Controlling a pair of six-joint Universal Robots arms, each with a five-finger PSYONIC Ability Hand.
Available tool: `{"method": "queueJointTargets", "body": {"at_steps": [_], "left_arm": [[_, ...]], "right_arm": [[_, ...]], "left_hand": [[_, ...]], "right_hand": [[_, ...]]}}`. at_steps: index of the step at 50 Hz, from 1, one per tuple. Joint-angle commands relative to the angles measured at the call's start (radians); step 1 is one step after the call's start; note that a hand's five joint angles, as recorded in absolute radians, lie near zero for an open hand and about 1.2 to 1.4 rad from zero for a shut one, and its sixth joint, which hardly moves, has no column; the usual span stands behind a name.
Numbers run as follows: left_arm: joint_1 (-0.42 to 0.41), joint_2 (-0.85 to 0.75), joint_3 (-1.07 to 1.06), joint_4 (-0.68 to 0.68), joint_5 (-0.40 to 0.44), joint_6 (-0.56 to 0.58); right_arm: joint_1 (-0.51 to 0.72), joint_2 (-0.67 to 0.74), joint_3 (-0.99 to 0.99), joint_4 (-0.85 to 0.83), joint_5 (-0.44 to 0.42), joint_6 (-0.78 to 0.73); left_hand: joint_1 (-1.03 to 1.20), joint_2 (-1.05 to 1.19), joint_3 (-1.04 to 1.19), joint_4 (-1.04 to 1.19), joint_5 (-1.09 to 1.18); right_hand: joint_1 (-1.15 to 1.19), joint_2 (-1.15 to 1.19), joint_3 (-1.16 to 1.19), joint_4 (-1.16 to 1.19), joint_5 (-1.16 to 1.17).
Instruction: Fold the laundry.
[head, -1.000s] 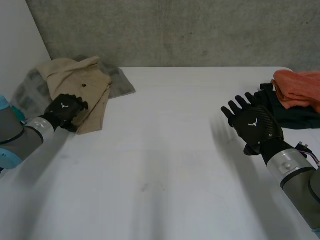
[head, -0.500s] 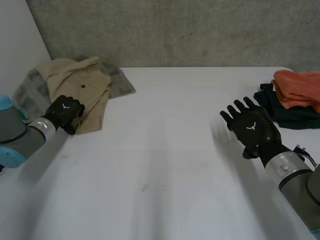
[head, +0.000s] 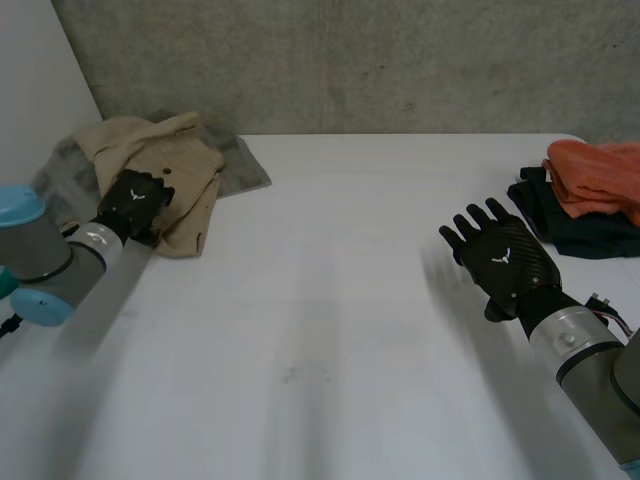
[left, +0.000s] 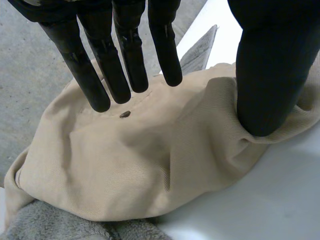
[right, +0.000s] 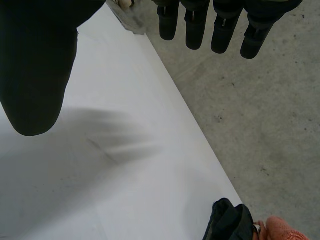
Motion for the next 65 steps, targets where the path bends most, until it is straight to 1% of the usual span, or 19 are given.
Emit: {"method": "queueJointTargets", "body": {"at_steps": [1,3,9,16,20,26,32,36,38,40,44,46,51,52,55,56,60,63,65], "left_arm": [[0.001,-0.006,0.001,-0.001,-0.003,0.003],[-0.001,0.001,-0.001,-0.001,-0.007,0.004],[-0.054,0.086,-0.044,-0.012,-0.134,-0.023],[-0.152,0.311,-0.2,-0.023,-0.158,-0.234],[-0.289,0.502,-0.344,-0.038,-0.154,-0.395],[-0.517,0.65,-0.449,-0.026,-0.153,-0.548],[-0.746,0.542,-0.454,-0.035,-0.167,-0.62],[-0.862,0.45,-0.44,-0.026,-0.158,-0.615],[-0.881,0.445,-0.434,-0.017,-0.165,-0.611],[-0.863,0.451,-0.415,0.006,-0.18,-0.605],[-0.771,0.506,-0.389,0.023,-0.26,-0.597],[-0.713,0.521,-0.384,0.023,-0.302,-0.583],[-0.478,0.506,-0.372,-0.003,-0.345,-0.441],[-0.405,0.479,-0.366,-0.024,-0.345,-0.369],[-0.308,0.416,-0.345,-0.067,-0.343,-0.244],[-0.254,0.364,-0.319,-0.09,-0.343,-0.148],[-0.157,0.261,-0.268,-0.165,-0.339,0.088],[-0.111,0.226,-0.26,-0.219,-0.303,0.207],[-0.097,0.222,-0.259,-0.233,-0.276,0.222]], "right_arm": [[-0.002,0.0,0.0,0.0,0.0,-0.001],[-0.002,0.0,0.0,0.0,0.0,-0.002],[-0.002,0.0,0.0,-0.002,0.003,-0.004],[-0.003,-0.012,-0.006,0.0,0.043,-0.002],[-0.005,-0.023,-0.017,0.0,0.083,-0.002],[-0.038,-0.057,-0.028,0.0,0.121,0.001],[-0.068,-0.068,-0.032,0.0,0.152,0.004],[-0.083,-0.066,-0.037,0.0,0.156,0.004],[-0.083,-0.066,-0.04,0.001,0.156,0.004],[-0.083,-0.064,-0.04,0.003,0.156,0.004],[-0.081,-0.064,-0.041,0.018,0.156,0.004],[-0.081,-0.064,-0.041,0.024,0.156,0.004],[-0.08,-0.063,-0.04,0.044,0.155,0.004],[-0.08,-0.061,-0.041,0.046,0.153,0.004],[-0.078,-0.055,-0.04,0.047,0.149,0.005],[-0.078,-0.054,-0.041,0.047,0.149,0.004],[-0.077,-0.052,-0.041,0.047,0.149,0.004],[-0.075,-0.051,-0.041,0.047,0.15,0.001],[-0.075,-0.049,-0.041,0.047,0.15,0.001]], "left_hand": [[0.728,0.732,0.732,0.736,0.742],[0.757,0.761,0.761,0.765,0.772],[0.757,0.761,0.761,0.765,0.772],[0.757,0.761,0.761,0.765,0.772],[0.757,0.761,0.761,0.765,0.772],[0.757,0.761,0.761,0.765,0.772],[0.757,0.761,0.761,0.765,0.772],[0.757,0.761,0.761,0.765,0.772],[0.757,0.761,0.761,0.765,0.772],[0.676,0.68,0.68,0.684,0.691],[-0.16,-0.156,-0.156,-0.151,-0.145],[-0.279,-0.274,-0.275,-0.27,-0.264],[-0.35,-0.345,-0.346,-0.341,-0.335],[-0.353,-0.348,-0.349,-0.344,-0.338],[-0.356,-0.351,-0.352,-0.347,-0.341],[-0.353,-0.348,-0.349,-0.344,-0.338],[-0.324,-0.319,-0.319,-0.315,-0.309],[-0.303,-0.299,-0.299,-0.294,-0.288],[-0.291,-0.287,-0.287,-0.283,-0.276]], "right_hand": [[-0.057,-0.044,-0.041,-0.039,-0.048],[-0.057,-0.044,-0.041,-0.039,-0.048],[-0.057,-0.044,-0.041,-0.039,-0.048],[-0.057,-0.044,-0.041,-0.039,-0.048],[-0.057,-0.044,-0.041,-0.039,-0.048],[-0.057,-0.044,-0.041,-0.039,-0.048],[-0.057,-0.044,-0.041,-0.039,-0.048],[-0.057,-0.044,-0.041,-0.039,-0.048],[-0.057,-0.044,-0.041,-0.039,-0.048],[-0.057,-0.044,-0.041,-0.039,-0.048],[-0.057,-0.044,-0.041,-0.039,-0.048],[-0.057,-0.044,-0.041,-0.039,-0.048],[-0.057,-0.044,-0.041,-0.039,-0.048],[-0.057,-0.044,-0.041,-0.039,-0.048],[-0.057,-0.044,-0.041,-0.039,-0.048],[-0.057,-0.044,-0.041,-0.039,-0.048],[-0.057,-0.044,-0.041,-0.039,-0.048],[-0.057,-0.044,-0.041,-0.039,-0.048],[-0.057,-0.044,-0.041,-0.039,-0.048]]}}
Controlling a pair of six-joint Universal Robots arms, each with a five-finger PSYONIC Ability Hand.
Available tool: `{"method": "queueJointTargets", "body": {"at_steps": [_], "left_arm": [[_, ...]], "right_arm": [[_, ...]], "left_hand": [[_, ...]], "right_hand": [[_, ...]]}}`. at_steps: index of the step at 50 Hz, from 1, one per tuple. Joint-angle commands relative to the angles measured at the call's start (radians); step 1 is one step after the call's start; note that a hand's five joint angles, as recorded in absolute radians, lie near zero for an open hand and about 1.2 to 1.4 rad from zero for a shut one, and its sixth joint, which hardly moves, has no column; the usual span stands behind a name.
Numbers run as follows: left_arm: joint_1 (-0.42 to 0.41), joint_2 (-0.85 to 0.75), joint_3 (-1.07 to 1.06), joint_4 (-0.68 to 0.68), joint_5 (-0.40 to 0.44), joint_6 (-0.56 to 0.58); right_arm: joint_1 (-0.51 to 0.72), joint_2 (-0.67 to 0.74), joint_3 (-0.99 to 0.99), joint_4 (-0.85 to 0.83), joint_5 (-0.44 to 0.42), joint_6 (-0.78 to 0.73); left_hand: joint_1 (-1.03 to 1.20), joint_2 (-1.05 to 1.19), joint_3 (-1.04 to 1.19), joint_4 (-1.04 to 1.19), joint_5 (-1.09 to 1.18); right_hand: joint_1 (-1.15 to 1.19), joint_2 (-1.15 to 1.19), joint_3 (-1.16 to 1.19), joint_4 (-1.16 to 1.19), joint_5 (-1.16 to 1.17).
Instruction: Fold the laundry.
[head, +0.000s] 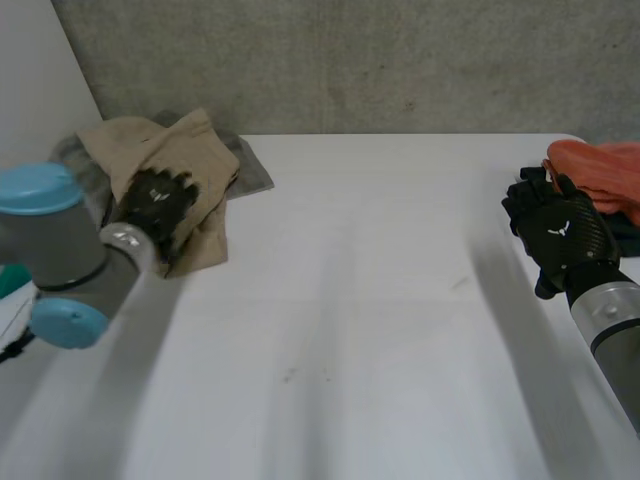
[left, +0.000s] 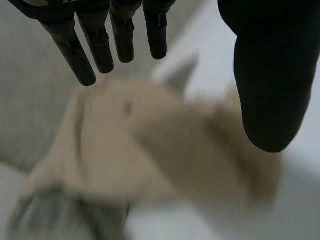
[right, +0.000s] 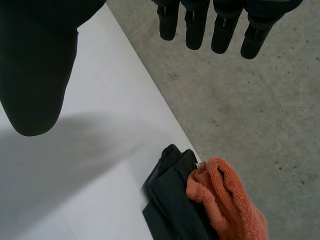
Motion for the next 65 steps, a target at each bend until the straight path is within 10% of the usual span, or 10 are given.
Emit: {"method": "queueJointTargets", "body": {"at_steps": [1,14,38,48,55,65], "left_arm": [[0.09,-0.085,0.03,-0.097,0.078,0.22],[0.102,-0.102,0.04,-0.021,0.215,0.082],[0.108,-0.193,0.121,0.041,0.215,0.056],[0.107,-0.213,0.124,0.041,0.213,0.056],[0.085,-0.193,0.147,0.044,0.164,0.036],[-0.152,0.157,0.087,0.038,0.107,-0.357]], "right_arm": [[0.002,0.007,0.0,-0.001,0.001,-0.003],[0.006,0.047,-0.002,-0.001,0.003,-0.007],[0.008,0.058,0.0,-0.001,0.006,-0.01],[0.005,0.061,0.001,-0.001,0.007,-0.01],[0.0,0.06,-0.002,-0.003,0.009,-0.009],[-0.007,0.011,-0.038,0.002,0.024,-0.004]], "left_hand": [[0.045,0.061,0.059,0.063,0.071],[0.259,0.275,0.273,0.277,0.285],[0.406,0.422,0.42,0.424,0.432],[1.086,1.102,1.1,1.104,1.112],[1.087,1.103,1.1,1.105,1.113],[1.087,1.103,1.1,1.105,1.113]], "right_hand": [[-0.057,-0.044,-0.041,-0.039,-0.048],[-0.057,-0.044,-0.041,-0.039,-0.048],[-0.057,-0.044,-0.041,-0.039,-0.048],[-0.057,-0.044,-0.041,-0.039,-0.048],[-0.057,-0.044,-0.041,-0.039,-0.048],[-0.057,-0.044,-0.041,-0.039,-0.048]]}}
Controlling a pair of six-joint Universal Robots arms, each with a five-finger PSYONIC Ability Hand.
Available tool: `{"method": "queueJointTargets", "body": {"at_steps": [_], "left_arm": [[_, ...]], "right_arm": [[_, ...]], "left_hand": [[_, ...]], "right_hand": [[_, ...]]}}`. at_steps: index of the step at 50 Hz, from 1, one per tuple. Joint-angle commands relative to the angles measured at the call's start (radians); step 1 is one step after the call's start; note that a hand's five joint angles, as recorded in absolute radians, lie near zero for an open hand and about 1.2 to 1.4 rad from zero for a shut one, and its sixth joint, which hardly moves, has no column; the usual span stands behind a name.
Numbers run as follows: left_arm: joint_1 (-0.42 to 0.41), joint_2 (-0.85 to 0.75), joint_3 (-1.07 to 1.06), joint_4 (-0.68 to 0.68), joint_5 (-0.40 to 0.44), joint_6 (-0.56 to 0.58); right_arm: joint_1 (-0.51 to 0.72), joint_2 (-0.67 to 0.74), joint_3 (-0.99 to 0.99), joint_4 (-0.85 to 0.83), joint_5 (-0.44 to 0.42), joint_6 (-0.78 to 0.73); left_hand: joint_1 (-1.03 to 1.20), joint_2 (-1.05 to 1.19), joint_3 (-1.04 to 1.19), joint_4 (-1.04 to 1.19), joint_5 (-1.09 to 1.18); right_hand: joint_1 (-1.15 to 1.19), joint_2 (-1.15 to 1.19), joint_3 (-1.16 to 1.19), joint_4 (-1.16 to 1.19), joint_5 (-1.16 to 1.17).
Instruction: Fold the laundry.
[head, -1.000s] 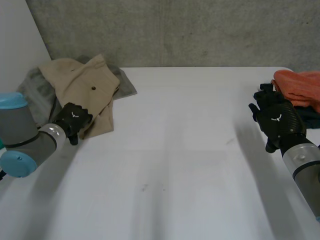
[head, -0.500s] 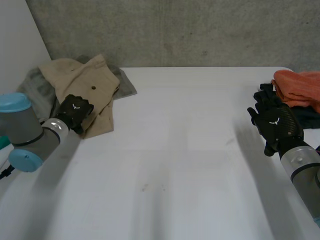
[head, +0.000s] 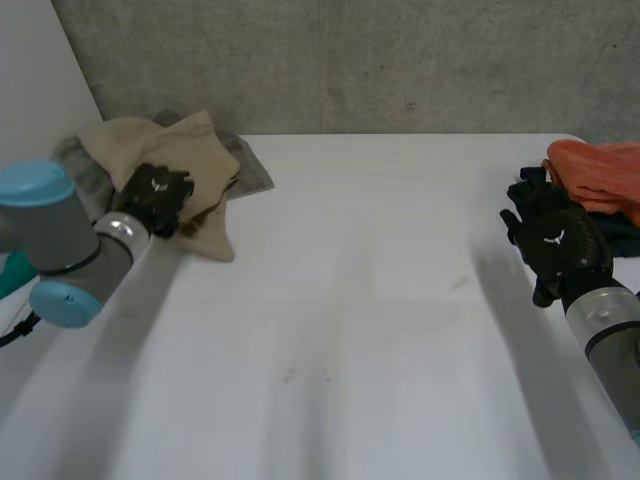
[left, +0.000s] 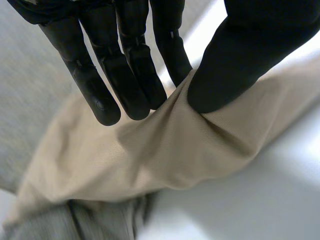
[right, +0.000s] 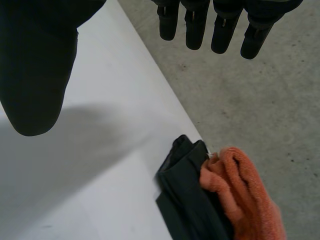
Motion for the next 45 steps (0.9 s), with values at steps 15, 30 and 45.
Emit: {"method": "queueJointTargets", "body": {"at_steps": [15,30,45], "left_arm": [[-0.705,0.219,-0.158,-0.054,-0.027,-0.493],[-0.471,0.292,-0.156,-0.015,-0.158,-0.418],[0.034,0.103,-0.199,-0.097,0.009,0.216]], "right_arm": [[-0.069,-0.123,-0.032,0.052,0.014,0.024],[-0.065,-0.116,-0.019,0.055,0.009,0.025],[-0.057,-0.076,-0.019,0.054,0.005,0.021]], "left_hand": [[0.282,0.202,0.21,0.199,0.22],[-0.683,-0.763,-0.756,-0.766,-0.745],[-0.66,-0.74,-0.733,-0.743,-0.722]], "right_hand": [[-0.057,-0.044,-0.041,-0.039,-0.048],[-0.057,-0.044,-0.041,-0.039,-0.048],[-0.057,-0.044,-0.041,-0.039,-0.048]]}}
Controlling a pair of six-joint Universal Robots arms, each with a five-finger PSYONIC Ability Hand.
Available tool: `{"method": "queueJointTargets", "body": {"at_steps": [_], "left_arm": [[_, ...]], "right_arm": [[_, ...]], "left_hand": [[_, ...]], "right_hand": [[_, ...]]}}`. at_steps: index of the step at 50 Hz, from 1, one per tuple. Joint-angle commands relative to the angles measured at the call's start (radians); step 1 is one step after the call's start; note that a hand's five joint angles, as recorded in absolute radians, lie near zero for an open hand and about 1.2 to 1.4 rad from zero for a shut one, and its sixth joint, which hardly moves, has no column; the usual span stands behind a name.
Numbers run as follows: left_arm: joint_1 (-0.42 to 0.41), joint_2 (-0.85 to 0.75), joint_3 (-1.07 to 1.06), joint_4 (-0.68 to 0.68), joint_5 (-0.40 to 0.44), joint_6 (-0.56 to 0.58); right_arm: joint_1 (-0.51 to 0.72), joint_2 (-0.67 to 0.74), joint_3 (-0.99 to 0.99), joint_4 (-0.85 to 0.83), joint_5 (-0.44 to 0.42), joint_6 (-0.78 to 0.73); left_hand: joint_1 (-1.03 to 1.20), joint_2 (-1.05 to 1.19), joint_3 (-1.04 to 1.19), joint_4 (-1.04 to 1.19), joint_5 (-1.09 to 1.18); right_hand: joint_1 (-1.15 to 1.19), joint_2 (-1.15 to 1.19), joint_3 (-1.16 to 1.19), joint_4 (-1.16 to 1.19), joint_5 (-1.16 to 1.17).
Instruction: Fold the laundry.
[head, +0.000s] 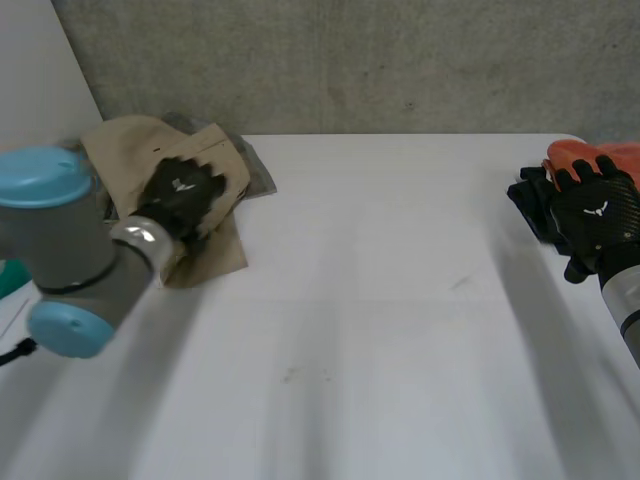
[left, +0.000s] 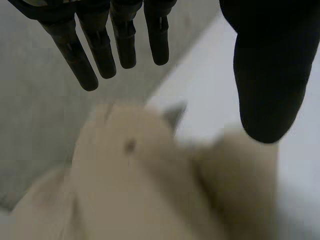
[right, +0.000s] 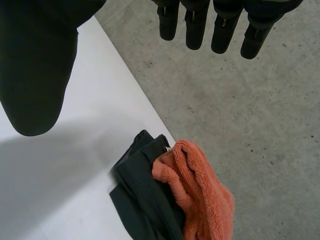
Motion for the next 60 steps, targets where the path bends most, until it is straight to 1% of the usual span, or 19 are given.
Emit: {"method": "queueJointTargets", "body": {"at_steps": [1,5,14,17,19,20,26,32,35,39,40,48,51,54,55,56,58,59,60], "left_arm": [[0.158,-0.121,-0.001,-0.015,0.146,0.244],[0.172,-0.141,0.01,-0.007,0.18,0.247],[0.184,-0.204,0.044,-0.002,0.184,0.25],[0.184,-0.23,0.06,0.004,0.186,0.249],[0.183,-0.239,0.068,0.017,0.186,0.245],[0.181,-0.242,0.071,0.042,0.188,0.244],[0.143,-0.192,0.057,0.146,0.165,0.181],[-0.027,0.006,0.054,0.163,0.103,-0.107],[-0.09,0.05,0.054,0.156,0.085,-0.207],[-0.243,0.122,0.042,0.122,0.074,-0.337],[-0.321,0.132,0.033,0.098,0.076,-0.382],[-0.627,0.048,-0.008,0.025,0.083,-0.486],[-0.693,0.012,-0.01,0.021,0.082,-0.492],[-0.695,0.008,-0.007,0.036,0.074,-0.491],[-0.671,0.017,-0.002,0.047,0.068,-0.491],[-0.652,0.018,-0.002,0.053,0.057,-0.485],[-0.606,0.03,-0.002,0.068,0.037,-0.471],[-0.547,0.047,-0.002,0.076,0.011,-0.441],[-0.504,0.057,-0.005,0.077,0.005,-0.413]], "right_arm": [[0.005,0.038,-0.002,-0.001,-0.003,-0.003],[0.006,0.065,-0.002,-0.001,-0.001,-0.003],[0.011,0.081,-0.002,-0.001,0.005,-0.006],[0.009,0.098,-0.002,-0.003,0.007,-0.007],[0.011,0.104,-0.002,-0.004,0.008,-0.007],[0.011,0.107,-0.002,-0.006,0.008,-0.007],[0.011,0.11,-0.003,-0.011,0.011,-0.009],[0.011,0.108,-0.008,-0.009,0.019,-0.009],[0.008,0.101,-0.008,-0.004,0.022,-0.007],[-0.003,0.093,-0.011,-0.001,0.022,-0.006],[-0.005,0.092,-0.012,-0.001,0.022,-0.006],[-0.008,0.076,-0.031,0.0,0.02,-0.01],[-0.005,0.078,-0.034,0.0,0.019,-0.009],[-0.005,0.078,-0.031,0.0,0.016,-0.004],[-0.005,0.078,-0.031,0.0,0.016,-0.003],[-0.003,0.078,-0.029,0.002,0.016,-0.003],[-0.003,0.078,-0.026,0.002,0.014,-0.001],[-0.003,0.078,-0.026,0.002,0.014,-0.001],[-0.002,0.076,-0.025,0.002,0.014,-0.001]], "left_hand": [[0.098,0.111,0.112,0.116,0.116],[0.128,0.14,0.141,0.145,0.146],[0.271,0.284,0.285,0.289,0.289],[0.444,0.457,0.458,0.462,0.462],[0.652,0.665,0.666,0.67,0.67],[1.019,1.032,1.033,1.037,1.037],[1.029,1.041,1.042,1.046,1.047],[1.029,1.041,1.042,1.046,1.047],[1.029,1.041,1.042,1.046,1.047],[1.029,1.041,1.042,1.046,1.047],[1.029,1.041,1.042,1.046,1.047],[1.029,1.041,1.042,1.046,1.047],[1.029,1.041,1.042,1.046,1.047],[1.029,1.041,1.042,1.046,1.047],[0.884,0.897,0.897,0.901,0.902],[0.531,0.543,0.544,0.548,0.549],[0.063,0.075,0.076,0.08,0.08],[-0.123,-0.11,-0.109,-0.105,-0.105],[-0.125,-0.112,-0.111,-0.107,-0.107]], "right_hand": [[-0.057,-0.044,-0.041,-0.039,-0.048],[-0.057,-0.044,-0.041,-0.039,-0.048],[-0.057,-0.044,-0.041,-0.039,-0.048],[-0.057,-0.044,-0.041,-0.039,-0.048],[-0.057,-0.044,-0.041,-0.039,-0.048],[-0.057,-0.044,-0.041,-0.039,-0.048],[-0.057,-0.044,-0.041,-0.039,-0.048],[-0.057,-0.044,-0.041,-0.039,-0.048],[-0.057,-0.044,-0.041,-0.039,-0.048],[-0.057,-0.044,-0.041,-0.039,-0.048],[-0.057,-0.044,-0.041,-0.039,-0.048],[-0.057,-0.044,-0.041,-0.039,-0.048],[-0.057,-0.044,-0.041,-0.039,-0.048],[-0.057,-0.044,-0.041,-0.039,-0.048],[-0.057,-0.044,-0.041,-0.039,-0.048],[-0.057,-0.044,-0.041,-0.039,-0.048],[-0.057,-0.044,-0.041,-0.039,-0.048],[-0.057,-0.044,-0.041,-0.039,-0.048],[-0.057,-0.044,-0.041,-0.039,-0.048]]}}
